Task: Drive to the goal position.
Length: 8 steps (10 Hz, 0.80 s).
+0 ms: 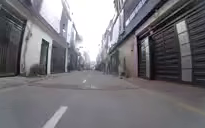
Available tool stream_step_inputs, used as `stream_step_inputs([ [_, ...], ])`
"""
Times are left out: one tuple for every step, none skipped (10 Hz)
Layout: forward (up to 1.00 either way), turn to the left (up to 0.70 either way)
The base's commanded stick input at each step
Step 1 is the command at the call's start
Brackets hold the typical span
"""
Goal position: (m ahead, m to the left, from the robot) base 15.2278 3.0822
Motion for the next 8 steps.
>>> stream_step_inputs([
  [0.70,0.00],
  [0.70,0.00],
  [0.70,0.00],
  [0.70,0.00],
  [0.70,0.00],
  [0.70,0.00],
  [0.70,0.00],
  [0.70,0.00],
])
